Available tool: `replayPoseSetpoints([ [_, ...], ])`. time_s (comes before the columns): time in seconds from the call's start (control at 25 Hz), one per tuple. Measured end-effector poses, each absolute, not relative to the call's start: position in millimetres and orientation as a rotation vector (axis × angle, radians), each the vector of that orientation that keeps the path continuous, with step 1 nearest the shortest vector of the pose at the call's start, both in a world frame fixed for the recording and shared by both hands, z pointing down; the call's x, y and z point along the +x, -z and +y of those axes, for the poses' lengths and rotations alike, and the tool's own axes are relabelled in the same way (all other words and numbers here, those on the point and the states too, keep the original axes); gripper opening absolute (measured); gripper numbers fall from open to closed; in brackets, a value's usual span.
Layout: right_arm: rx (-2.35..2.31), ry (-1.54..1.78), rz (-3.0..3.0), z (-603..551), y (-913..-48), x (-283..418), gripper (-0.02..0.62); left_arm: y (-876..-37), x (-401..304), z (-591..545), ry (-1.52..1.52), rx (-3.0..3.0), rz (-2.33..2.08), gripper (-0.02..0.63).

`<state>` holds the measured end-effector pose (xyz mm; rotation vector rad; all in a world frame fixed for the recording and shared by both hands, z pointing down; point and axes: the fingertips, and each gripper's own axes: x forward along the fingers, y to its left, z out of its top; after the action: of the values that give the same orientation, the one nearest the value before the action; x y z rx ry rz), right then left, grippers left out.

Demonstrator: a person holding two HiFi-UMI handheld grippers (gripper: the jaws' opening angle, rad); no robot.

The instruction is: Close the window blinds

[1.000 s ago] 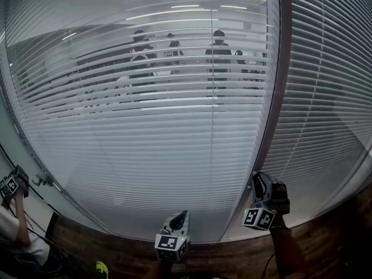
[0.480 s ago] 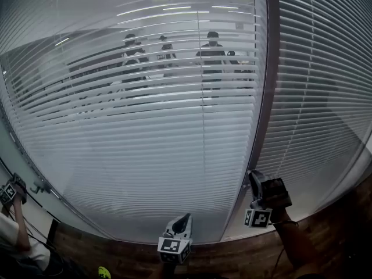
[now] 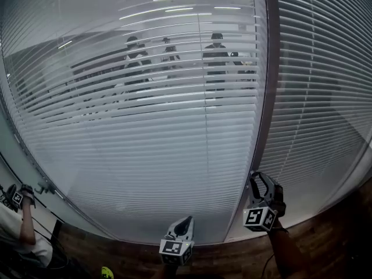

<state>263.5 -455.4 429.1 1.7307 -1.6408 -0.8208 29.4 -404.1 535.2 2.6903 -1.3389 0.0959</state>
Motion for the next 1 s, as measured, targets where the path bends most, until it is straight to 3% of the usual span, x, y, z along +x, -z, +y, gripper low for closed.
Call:
replayPoseSetpoints([
  [0.2, 2.044, 0.399, -1.99, -463.4, -429.5, 275.2, 0.141, -530.3, 29.9, -403.9, -0.096, 2.695, -1.347, 0.0],
  [0.44, 2.232, 0.147, -2.093, -469.4, -426.5, 279.3, 0.141, -529.3, 30.3, -402.6, -0.091, 2.688, -1.35, 0.0],
  [1.0, 2.29, 0.17, -2.019, -467.8, -423.4, 278.7, 0.126, -526.7, 21.0, -400.1, -0.087, 2.703, -1.375, 0.0],
])
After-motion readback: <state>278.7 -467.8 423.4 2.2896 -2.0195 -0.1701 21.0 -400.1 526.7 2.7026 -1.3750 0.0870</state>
